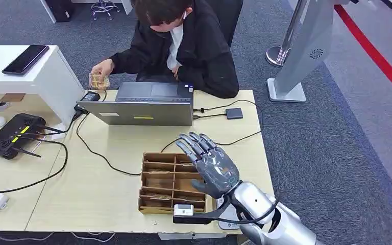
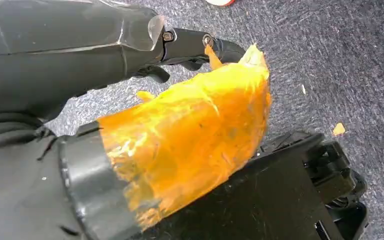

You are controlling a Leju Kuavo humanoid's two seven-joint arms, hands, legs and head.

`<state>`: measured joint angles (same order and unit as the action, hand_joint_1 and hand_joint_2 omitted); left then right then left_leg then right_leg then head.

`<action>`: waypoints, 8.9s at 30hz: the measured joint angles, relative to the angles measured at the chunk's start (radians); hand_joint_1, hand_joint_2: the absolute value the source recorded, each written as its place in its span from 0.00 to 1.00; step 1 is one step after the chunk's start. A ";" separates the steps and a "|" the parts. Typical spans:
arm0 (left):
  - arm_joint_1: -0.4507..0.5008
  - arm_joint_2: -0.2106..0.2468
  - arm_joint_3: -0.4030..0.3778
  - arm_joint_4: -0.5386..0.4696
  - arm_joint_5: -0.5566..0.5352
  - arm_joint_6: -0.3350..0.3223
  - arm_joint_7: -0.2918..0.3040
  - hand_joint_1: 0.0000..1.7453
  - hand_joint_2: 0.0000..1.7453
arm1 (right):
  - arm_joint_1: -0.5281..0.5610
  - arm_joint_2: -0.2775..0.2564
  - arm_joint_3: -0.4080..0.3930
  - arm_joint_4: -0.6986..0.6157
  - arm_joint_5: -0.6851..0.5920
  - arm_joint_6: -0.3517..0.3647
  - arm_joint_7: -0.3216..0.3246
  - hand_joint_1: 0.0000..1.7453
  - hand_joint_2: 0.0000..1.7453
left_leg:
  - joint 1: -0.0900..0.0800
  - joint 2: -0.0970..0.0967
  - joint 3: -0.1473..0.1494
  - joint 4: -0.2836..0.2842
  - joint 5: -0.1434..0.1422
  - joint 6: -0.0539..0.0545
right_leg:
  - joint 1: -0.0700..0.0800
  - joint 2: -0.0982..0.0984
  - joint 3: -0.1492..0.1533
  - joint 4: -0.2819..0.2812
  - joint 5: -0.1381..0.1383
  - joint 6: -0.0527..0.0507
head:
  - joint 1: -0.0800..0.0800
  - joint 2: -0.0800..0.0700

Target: Pass the card to the sensor for recognition and then transmit it.

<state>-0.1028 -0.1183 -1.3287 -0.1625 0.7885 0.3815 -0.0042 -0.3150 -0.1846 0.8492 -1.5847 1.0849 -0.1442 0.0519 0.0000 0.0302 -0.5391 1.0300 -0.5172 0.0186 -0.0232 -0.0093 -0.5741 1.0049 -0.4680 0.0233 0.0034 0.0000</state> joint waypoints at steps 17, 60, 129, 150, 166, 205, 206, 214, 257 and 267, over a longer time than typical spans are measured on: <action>-0.003 0.000 -0.001 0.000 0.005 0.000 0.003 0.00 0.00 | -0.012 0.008 0.007 0.035 -0.009 0.018 0.018 0.00 1.00 | 0.000 0.000 0.000 0.000 0.000 0.000 | 0.000 0.000 0.000 0.000 0.000 0.000 | 0.000 0.000; -0.006 -0.001 -0.026 0.000 0.010 -0.002 0.009 0.00 0.00 | -0.029 0.040 -0.017 0.102 -0.020 0.038 0.040 0.19 1.00 | 0.000 0.000 0.000 0.000 0.000 0.000 | 0.000 0.000 0.000 0.000 0.000 0.000 | 0.000 0.000; -0.006 -0.001 -0.043 0.000 0.021 0.005 0.009 0.00 0.00 | -0.029 0.054 -0.017 0.156 -0.020 0.049 0.040 0.32 1.00 | 0.000 0.000 0.000 0.000 0.000 0.000 | 0.000 0.000 0.000 0.000 0.000 0.000 | 0.000 0.000; -0.006 -0.001 -0.043 0.000 0.021 0.006 0.009 0.00 0.00 | -0.029 0.056 -0.017 0.163 -0.020 0.050 0.040 0.36 1.00 | 0.000 0.000 0.000 0.000 0.000 0.000 | 0.000 0.000 0.000 0.000 0.000 0.000 | 0.000 0.000; -0.006 -0.001 -0.045 0.000 0.021 0.007 0.010 0.00 0.00 | -0.029 0.057 -0.017 0.172 -0.020 0.050 0.040 0.38 1.00 | 0.000 0.000 0.000 0.000 0.000 0.000 | 0.000 0.000 0.000 0.000 0.000 0.000 | 0.000 0.000; -0.006 -0.001 -0.051 0.000 0.027 0.009 0.010 0.00 0.00 | -0.037 0.058 -0.017 0.180 -0.021 0.054 0.040 0.88 1.00 | 0.000 0.000 0.000 0.000 0.000 0.000 | 0.000 0.000 0.000 0.000 0.000 0.000 | 0.000 0.000; -0.006 -0.001 -0.051 0.000 0.027 0.009 0.010 0.00 0.00 | -0.038 0.058 -0.017 0.180 -0.021 0.055 0.040 0.89 1.00 | 0.000 0.000 0.000 0.000 0.000 0.000 | 0.000 0.000 0.000 0.000 0.000 0.000 | 0.000 0.000; -0.006 -0.001 -0.052 0.000 0.029 0.009 0.010 0.00 0.00 | -0.039 0.059 -0.017 0.180 -0.018 0.041 0.039 1.00 1.00 | 0.000 0.000 0.000 0.000 0.000 0.000 | 0.000 0.000 0.000 0.000 0.000 0.000 | 0.000 0.000; 0.060 0.146 -0.007 0.007 0.142 -0.345 -0.079 0.00 0.00 | -0.005 0.099 -0.114 -0.052 0.028 -0.337 -0.100 1.00 1.00 | -0.001 0.000 0.000 0.000 0.000 0.000 | 0.000 0.000 -0.001 0.000 0.000 0.000 | 0.000 0.000; -0.012 0.000 -0.066 0.018 0.034 0.028 0.014 0.00 0.00 | -0.016 0.131 -0.160 -0.043 0.089 -0.307 -0.053 1.00 1.00 | -0.004 0.000 -0.001 0.001 0.001 0.002 | -0.002 0.000 0.000 -0.001 0.002 0.002 | 0.000 0.000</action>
<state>-0.1149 -0.1179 -1.3943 -0.1450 0.8228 0.4097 0.0099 -0.3314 -0.0534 0.6893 -1.6274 1.1738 -0.4509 -0.0008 -0.0042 0.0302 -0.5399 1.0308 -0.5162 0.0209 -0.0256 -0.0097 -0.5742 1.0040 -0.4659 0.0255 0.0038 0.0000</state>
